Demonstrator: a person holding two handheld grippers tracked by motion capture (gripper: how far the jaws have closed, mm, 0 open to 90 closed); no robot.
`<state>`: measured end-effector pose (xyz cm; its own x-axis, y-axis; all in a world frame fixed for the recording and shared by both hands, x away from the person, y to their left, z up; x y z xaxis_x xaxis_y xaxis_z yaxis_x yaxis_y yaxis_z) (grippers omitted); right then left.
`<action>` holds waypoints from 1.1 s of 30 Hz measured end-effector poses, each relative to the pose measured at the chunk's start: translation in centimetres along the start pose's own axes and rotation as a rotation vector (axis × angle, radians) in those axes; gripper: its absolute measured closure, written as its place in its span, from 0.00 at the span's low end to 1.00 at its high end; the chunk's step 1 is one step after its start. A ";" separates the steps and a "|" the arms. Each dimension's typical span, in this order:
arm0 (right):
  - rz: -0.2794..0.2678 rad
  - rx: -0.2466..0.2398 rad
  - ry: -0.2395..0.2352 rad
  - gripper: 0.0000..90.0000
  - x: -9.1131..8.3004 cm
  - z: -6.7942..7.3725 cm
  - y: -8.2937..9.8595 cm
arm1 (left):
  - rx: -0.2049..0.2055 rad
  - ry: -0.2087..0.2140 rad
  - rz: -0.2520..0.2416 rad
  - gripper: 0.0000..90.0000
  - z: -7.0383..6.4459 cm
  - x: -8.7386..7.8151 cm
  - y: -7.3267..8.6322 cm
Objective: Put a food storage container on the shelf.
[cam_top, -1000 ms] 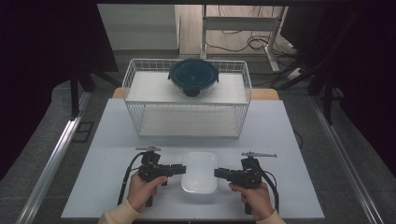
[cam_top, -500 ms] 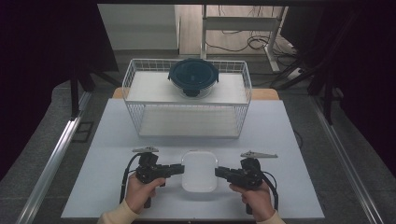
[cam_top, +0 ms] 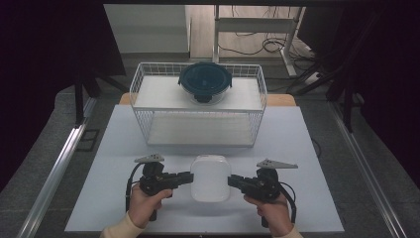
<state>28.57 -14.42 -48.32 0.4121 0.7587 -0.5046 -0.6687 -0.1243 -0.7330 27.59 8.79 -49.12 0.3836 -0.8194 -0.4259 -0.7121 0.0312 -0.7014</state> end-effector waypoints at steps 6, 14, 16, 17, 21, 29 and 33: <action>-0.019 -0.039 0.004 0.87 -0.5 0.6 -0.5 | 0.035 -0.005 -0.018 0.88 -0.7 -0.7 -0.5; -0.040 -0.084 0.003 0.87 -1.0 1.5 -1.6 | 0.073 -0.017 -0.045 0.88 -1.6 -1.6 -1.4; -0.042 -0.093 0.006 0.87 -1.0 1.6 -1.8 | 0.077 -0.018 -0.048 0.88 -1.6 -1.7 -1.6; -0.042 -0.097 0.006 0.87 -1.0 1.7 -1.9 | 0.082 -0.019 -0.049 0.88 -1.6 -1.8 -1.7; -0.049 -0.111 0.007 0.87 -1.1 1.9 -2.6 | 0.092 -0.019 -0.061 0.88 -1.7 -2.1 -2.4; -0.069 -0.156 0.010 0.87 -1.4 2.6 -4.8 | 0.116 -0.024 -0.099 0.89 -2.2 -3.1 -4.2; -0.083 -0.178 0.009 0.87 -1.7 3.2 -5.9 | 0.130 -0.023 -0.114 0.88 -2.6 -3.8 -5.2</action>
<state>29.83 -12.92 -41.67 0.4675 0.7654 -0.4422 -0.5121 -0.1733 -0.8413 28.31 10.28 -42.39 0.4724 -0.8084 -0.3512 -0.5814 0.0136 -0.8135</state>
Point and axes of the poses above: each handheld gripper's, and its own axes: x roughly forward along the jaws, y roughly out of its underside, z roughly to its left, the point moved 6 cm from there along x, roughly forward along the jaws
